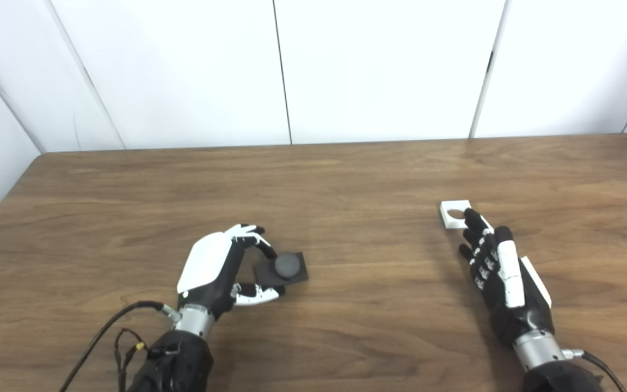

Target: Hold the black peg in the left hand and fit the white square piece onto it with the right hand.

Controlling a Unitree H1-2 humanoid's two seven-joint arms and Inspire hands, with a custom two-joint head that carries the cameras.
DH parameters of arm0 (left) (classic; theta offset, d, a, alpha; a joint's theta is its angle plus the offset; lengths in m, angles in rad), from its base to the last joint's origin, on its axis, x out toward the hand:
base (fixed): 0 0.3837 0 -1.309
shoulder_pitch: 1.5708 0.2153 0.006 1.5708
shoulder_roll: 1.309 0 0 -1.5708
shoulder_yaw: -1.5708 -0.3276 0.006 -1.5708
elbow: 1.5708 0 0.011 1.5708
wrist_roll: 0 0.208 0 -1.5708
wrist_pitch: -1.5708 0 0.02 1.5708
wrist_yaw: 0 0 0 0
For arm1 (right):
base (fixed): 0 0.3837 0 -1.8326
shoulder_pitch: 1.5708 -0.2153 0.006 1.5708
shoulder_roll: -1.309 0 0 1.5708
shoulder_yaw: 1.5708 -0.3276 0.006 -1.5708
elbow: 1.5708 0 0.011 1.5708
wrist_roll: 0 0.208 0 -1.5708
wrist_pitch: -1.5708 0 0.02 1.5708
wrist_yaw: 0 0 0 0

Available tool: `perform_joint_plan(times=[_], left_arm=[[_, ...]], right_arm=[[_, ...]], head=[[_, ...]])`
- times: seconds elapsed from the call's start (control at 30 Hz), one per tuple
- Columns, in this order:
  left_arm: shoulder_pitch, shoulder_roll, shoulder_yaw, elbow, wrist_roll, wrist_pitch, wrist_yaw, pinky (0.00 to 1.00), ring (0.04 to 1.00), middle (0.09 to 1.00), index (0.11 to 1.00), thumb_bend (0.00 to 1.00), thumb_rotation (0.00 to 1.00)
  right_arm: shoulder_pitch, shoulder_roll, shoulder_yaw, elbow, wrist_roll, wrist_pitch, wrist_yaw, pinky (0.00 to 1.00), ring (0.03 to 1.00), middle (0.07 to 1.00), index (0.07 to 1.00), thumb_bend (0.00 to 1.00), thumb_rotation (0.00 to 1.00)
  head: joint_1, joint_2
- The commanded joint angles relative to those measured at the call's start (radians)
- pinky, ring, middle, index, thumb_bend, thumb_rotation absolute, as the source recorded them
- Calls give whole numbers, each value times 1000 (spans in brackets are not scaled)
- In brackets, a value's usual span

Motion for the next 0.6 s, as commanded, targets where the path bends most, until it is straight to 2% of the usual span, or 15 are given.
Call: perform_joint_plan(times=[0.0,0.1,0.27,0.57], left_arm=[[16,-11,-33,-39,10,-6,-53,839,930,857,494,511,82],[37,-14,-61,-68,27,-4,-86,827,925,855,494,511,83],[75,-15,-99,-94,39,-30,-114,912,950,870,494,511,81],[112,-23,-133,-94,84,-46,-131,873,940,877,495,508,88]], right_arm=[[-21,-9,2,-42,3,-17,7,1000,1000,996,944,644,1000],[-19,-7,3,-44,-1,-17,3,1000,1000,995,945,641,1000],[-16,-5,1,-49,0,-12,-3,1000,1000,990,942,637,1000],[-13,-8,5,-53,12,-12,6,1000,1000,998,950,622,1000]], head=[[-1,2],[-5,2],[-10,4],[-9,8]])
